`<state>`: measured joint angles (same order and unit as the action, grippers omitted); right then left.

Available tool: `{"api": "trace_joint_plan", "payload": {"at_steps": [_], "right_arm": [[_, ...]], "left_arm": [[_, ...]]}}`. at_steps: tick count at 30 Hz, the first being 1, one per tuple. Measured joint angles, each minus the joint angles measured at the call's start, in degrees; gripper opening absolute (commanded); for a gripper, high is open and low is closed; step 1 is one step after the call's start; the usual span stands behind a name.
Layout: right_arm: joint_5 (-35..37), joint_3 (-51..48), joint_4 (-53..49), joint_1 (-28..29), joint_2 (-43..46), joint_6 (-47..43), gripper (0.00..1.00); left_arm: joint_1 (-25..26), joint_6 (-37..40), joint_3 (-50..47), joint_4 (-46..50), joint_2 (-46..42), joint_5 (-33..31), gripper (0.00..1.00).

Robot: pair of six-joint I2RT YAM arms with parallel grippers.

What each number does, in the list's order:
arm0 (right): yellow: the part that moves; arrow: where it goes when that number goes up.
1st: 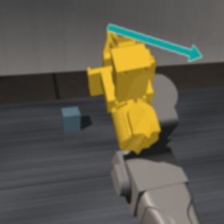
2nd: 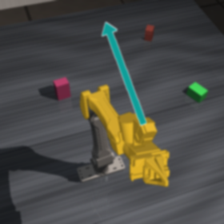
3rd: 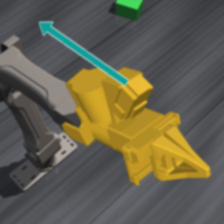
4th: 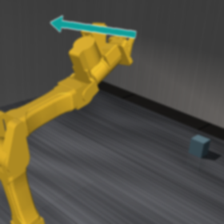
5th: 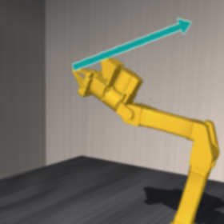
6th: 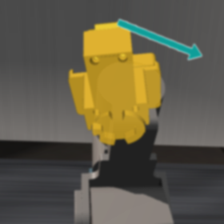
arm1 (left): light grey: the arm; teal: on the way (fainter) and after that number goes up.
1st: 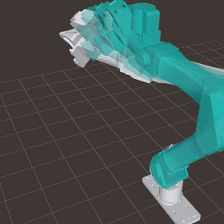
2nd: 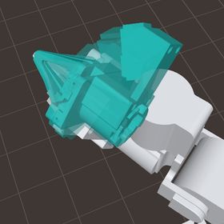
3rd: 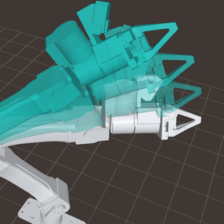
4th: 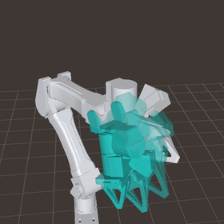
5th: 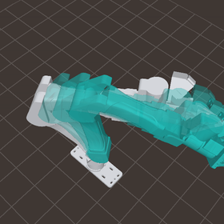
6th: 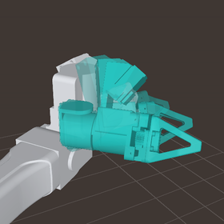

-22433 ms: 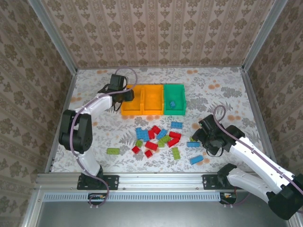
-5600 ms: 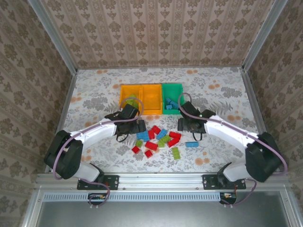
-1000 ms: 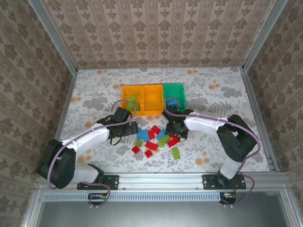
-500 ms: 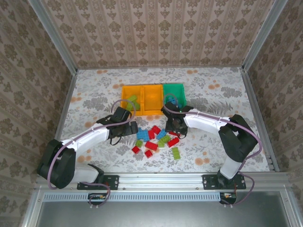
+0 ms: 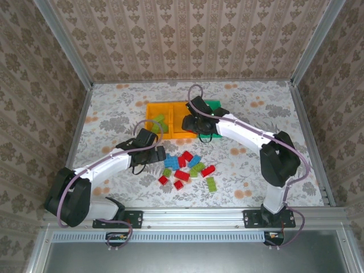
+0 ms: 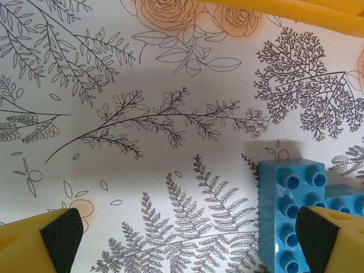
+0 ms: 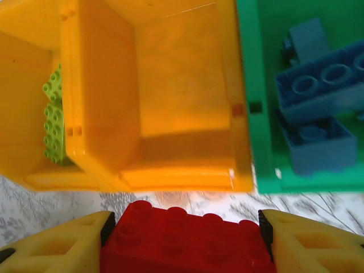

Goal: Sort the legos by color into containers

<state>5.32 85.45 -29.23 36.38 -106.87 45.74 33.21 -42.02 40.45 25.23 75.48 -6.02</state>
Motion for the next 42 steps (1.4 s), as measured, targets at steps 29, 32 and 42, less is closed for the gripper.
{"api": "trace_joint_plan", "payload": {"at_steps": [29,32,42], "right_arm": [[-2.75,10.62,2.95,-2.05,-11.13,0.87,0.78],[-2.78,10.56,3.04,-2.05,-11.1,0.85,0.8],[-0.57,-2.38,4.42,2.75,0.28,-9.79,0.86]], "left_arm": [[0.02,-0.02,-1.09,-1.07,-0.02,0.2,1.0],[0.02,-0.02,-1.09,-1.05,-0.04,0.2,1.0],[0.15,0.07,-1.99,-0.79,-1.9,0.31,1.0]]}}
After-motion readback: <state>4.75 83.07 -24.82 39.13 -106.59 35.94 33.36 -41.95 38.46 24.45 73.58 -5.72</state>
